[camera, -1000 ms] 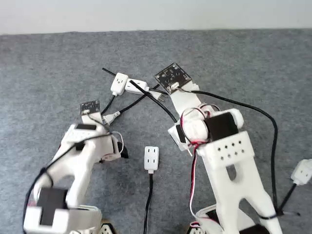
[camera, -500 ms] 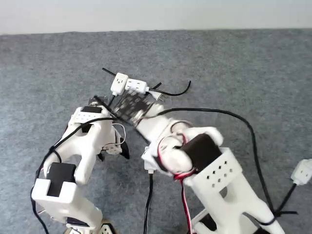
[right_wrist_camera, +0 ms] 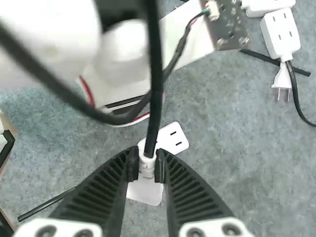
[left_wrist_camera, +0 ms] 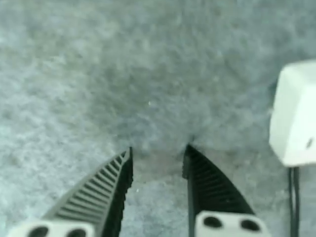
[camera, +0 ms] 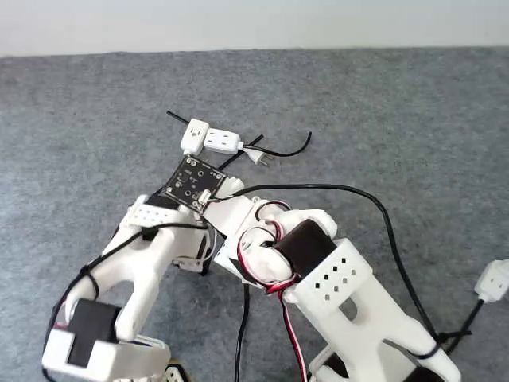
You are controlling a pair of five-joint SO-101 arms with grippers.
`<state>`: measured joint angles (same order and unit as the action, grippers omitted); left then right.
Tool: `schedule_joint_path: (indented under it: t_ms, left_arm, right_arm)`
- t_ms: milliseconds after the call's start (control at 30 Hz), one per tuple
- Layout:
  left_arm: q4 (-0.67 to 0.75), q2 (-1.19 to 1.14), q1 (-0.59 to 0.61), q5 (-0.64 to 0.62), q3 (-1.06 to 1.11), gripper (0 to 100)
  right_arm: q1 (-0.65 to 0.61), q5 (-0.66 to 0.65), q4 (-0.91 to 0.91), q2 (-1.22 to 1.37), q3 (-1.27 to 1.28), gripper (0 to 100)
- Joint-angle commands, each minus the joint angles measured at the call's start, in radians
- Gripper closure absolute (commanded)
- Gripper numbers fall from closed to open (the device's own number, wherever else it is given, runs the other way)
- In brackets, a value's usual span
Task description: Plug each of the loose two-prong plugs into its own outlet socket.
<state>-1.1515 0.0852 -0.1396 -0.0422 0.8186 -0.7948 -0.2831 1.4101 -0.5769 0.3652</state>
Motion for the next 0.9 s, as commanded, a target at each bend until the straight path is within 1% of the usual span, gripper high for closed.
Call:
schedule_joint_path:
  t_ms: [0,167,300,533,600,700,867]
  left_arm:
    - [0.005,0.061,-0.008,0.060,0.027,85]
    - [-0.018,0.068,-0.009,0.104,0.030,85]
    - [-0.080,0.072,-0.012,0.249,0.025,85]
    - [-0.127,0.074,-0.015,0.365,0.021,85]
    - [-0.144,0.080,-0.015,0.420,0.021,85]
    - [-0.167,0.157,-0.014,0.465,0.039,86]
    - [-0.106,0.388,-0.015,0.489,0.182,86]
  right_arm:
    - [-0.010,0.002,-0.016,0.001,-0.026,99.1]
    - [-0.012,0.000,-0.015,0.001,-0.034,99.1]
    - [-0.005,-0.002,-0.022,0.010,-0.038,99.1]
    - [0.005,-0.012,-0.038,0.015,-0.037,99.1]
    - [0.005,-0.052,-0.038,0.015,-0.032,99.1]
    - [0.005,-0.112,-0.030,0.015,-0.029,99.1]
    - [0.005,-0.161,-0.047,0.016,0.020,99.1]
